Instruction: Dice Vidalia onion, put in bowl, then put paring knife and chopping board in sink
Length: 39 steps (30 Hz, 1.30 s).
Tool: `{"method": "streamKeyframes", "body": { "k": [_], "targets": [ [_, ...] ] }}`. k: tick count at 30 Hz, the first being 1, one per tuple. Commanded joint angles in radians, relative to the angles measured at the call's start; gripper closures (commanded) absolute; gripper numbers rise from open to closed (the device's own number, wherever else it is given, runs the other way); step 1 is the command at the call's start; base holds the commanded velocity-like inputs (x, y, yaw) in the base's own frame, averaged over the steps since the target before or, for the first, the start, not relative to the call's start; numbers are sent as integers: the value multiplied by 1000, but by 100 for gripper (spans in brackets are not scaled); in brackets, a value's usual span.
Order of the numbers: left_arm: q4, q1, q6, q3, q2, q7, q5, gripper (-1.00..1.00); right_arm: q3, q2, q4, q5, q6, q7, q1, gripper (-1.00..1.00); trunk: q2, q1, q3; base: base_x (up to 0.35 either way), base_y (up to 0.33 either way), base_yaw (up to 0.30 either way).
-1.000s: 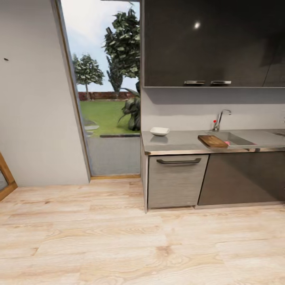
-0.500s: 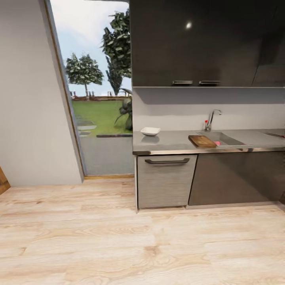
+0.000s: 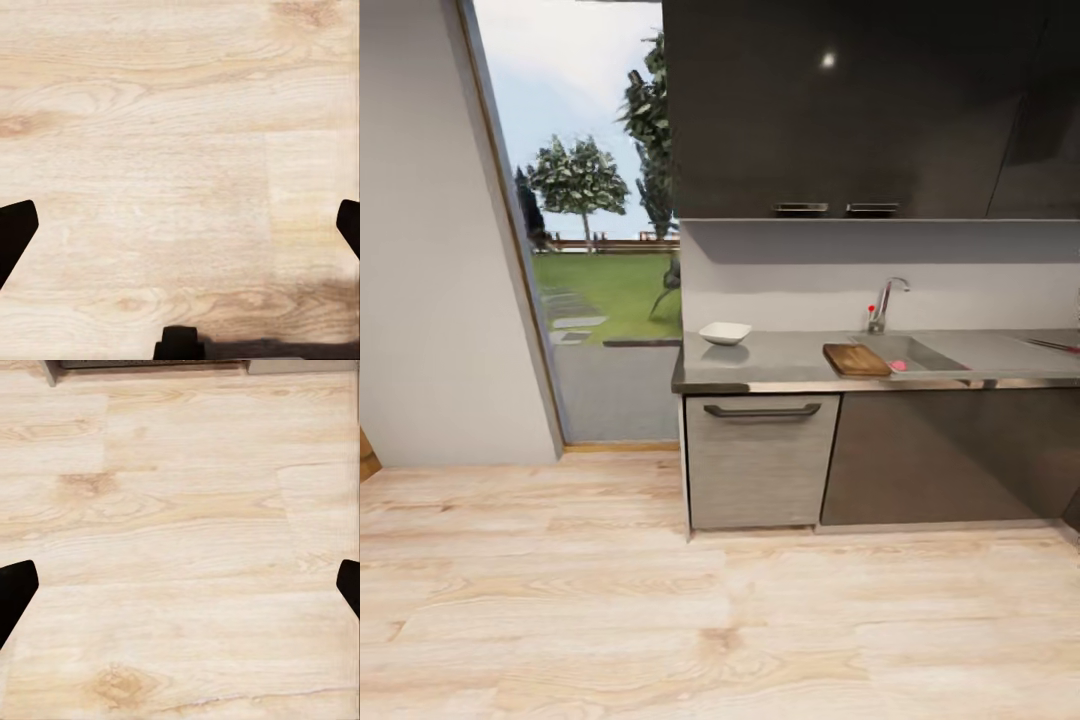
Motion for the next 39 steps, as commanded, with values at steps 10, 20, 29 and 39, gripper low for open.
{"method": "streamKeyframes", "body": {
  "k": [10, 20, 29, 39],
  "targets": [
    [9, 0, -2, 1, 0, 0, -2, -100, 2, 1, 0, 0, -2, -2, 0, -100, 0, 0, -1, 160, -296, 2],
    [19, 0, -24, 1, -1, 0, -3, -100, 2, 2, 3, 0, -1, -1, 0, -100, 0, 0, -1, 220, -258, 0],
    [19, 0, -27, 0, -1, 0, -3, -100, 2, 5, 19, 0, -1, -1, 0, -100, 0, 0, -1, 242, -235, 0],
    [19, 0, -27, -2, -2, 0, -5, -100, 2, 5, 20, 0, -1, -1, 0, -100, 0, 0, -1, 244, -240, 0]
  ]
}}
